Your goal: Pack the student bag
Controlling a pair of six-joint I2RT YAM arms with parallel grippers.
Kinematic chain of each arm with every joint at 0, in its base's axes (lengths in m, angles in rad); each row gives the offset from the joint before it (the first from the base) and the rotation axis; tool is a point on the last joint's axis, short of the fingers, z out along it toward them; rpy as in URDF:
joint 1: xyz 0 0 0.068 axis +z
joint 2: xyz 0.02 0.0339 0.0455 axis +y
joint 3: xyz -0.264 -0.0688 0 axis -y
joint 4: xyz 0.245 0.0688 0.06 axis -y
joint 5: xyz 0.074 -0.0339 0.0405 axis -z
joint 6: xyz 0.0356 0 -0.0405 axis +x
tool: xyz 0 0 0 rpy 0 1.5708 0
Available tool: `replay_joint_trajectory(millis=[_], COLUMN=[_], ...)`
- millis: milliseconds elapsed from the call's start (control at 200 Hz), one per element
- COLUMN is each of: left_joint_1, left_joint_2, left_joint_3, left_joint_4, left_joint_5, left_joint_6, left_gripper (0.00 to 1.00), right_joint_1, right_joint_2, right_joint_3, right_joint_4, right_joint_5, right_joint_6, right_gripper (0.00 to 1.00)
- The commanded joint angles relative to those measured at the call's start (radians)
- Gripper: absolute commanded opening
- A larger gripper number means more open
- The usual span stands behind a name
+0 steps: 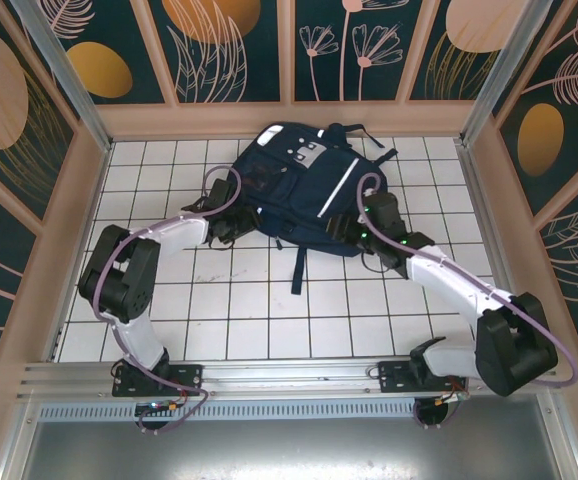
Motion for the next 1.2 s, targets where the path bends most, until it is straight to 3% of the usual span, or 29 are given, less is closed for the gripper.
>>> replay_joint_trajectory(millis=[0,170,235,310,445,550,780,961,1196], left_joint_1=[0.019,0.054,0.053,0.054,0.053,0.048,-0.008,-0.011,-0.011], left_joint_2=[0.044,0.094,0.109,0.131,0.122,0.089,0.02,0.054,0.114], left_joint_3=[-0.025,-0.07,-0.066,-0.071,-0.126,-0.16,-0.195,-0.177,-0.161], left_joint_4=[0.212,0.409,0.434,0.472,0.555,0.584,0.58,0.554,0.579], left_joint_5=[0.117,0.193,0.203,0.223,0.222,0.198,0.137,0.124,0.148], left_joint_6=[-0.114,-0.198,-0.208,-0.235,-0.307,-0.351,-0.388,-0.349,-0.342], left_gripper=[0.64,0.69,0.65,0.48,0.0,0.0,0.0,0.0,0.0], right_joint_1=[0.085,0.161,0.187,0.213,0.249,0.28,0.348,0.372,0.378], right_joint_2=[0.0,0.043,0.055,0.073,0.137,0.204,0.32,0.427,0.557], right_joint_3=[-0.006,0.016,0.015,0.016,0.073,0.116,0.105,0.128,0.206], right_joint_4=[0.078,0.086,0.102,0.129,0.102,0.068,0.129,0.193,0.213], right_joint_5=[0.097,0.134,0.154,0.168,0.181,0.2,0.293,0.34,0.38], right_joint_6=[-0.044,-0.072,-0.087,-0.105,-0.138,-0.156,-0.169,-0.205,-0.222], right_gripper=[0.54,0.55,0.55,0.55,0.54,0.47,0.46,0.4,0.39])
